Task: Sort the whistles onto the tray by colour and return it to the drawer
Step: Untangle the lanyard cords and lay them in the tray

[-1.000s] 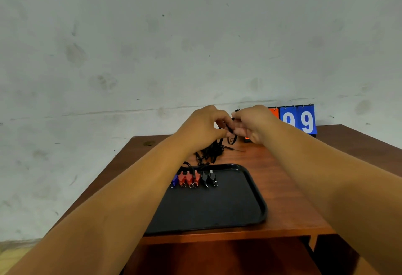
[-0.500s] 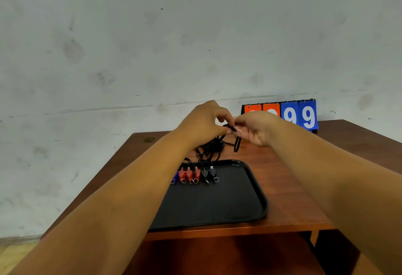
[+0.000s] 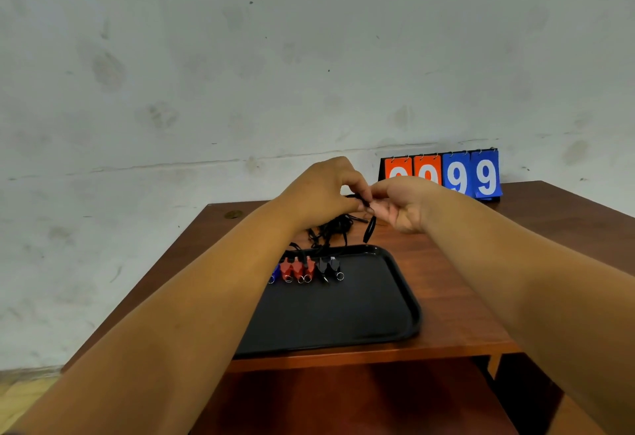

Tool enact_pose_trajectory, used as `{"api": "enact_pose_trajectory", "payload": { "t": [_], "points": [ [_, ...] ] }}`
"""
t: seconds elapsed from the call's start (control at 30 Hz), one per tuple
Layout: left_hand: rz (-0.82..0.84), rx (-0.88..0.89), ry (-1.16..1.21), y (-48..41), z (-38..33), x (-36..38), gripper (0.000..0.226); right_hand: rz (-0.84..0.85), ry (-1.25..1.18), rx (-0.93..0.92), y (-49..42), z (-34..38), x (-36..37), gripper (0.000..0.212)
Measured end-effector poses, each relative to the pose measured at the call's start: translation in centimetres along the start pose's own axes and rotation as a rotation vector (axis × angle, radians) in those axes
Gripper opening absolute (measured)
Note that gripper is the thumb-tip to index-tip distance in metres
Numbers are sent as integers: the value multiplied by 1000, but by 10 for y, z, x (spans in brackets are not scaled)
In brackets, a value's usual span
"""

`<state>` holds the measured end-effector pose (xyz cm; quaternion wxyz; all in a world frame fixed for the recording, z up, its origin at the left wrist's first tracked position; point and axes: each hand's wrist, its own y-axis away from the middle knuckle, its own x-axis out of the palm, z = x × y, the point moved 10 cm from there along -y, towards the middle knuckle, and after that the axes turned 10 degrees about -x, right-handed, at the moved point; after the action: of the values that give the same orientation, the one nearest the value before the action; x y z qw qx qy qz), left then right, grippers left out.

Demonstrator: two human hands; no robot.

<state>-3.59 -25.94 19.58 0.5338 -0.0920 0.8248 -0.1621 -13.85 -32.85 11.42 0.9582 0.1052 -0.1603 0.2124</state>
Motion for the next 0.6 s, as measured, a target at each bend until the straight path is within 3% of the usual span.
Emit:
{"api": "enact_pose_trajectory", "payload": {
  "t": [0.2,0.23,0.3,0.37,0.4,0.47,0.6],
  "points": [
    [-101,-115,196,2,18,-14,8,-10,34,24,1,-8,0,20],
    [-122,-148,250,3,23,-19,8,-29,174,36,1,-10,-5,28],
    [-166,-200,324,6,31,-31,10,-103,688,-26,3,-2,-18,38],
    [-204,-237,404,8,37,-42,11,-154,1120,-252,6,22,-13,34],
    [-214,-258,454,10,40,-46,11,-127,1145,-362,6,29,-5,28],
    [-220,-297,541,13,46,-51,12,-14,942,-457,12,31,11,27],
    [-241,-358,744,21,59,-59,17,219,555,-458,21,20,46,33]
  ]
}}
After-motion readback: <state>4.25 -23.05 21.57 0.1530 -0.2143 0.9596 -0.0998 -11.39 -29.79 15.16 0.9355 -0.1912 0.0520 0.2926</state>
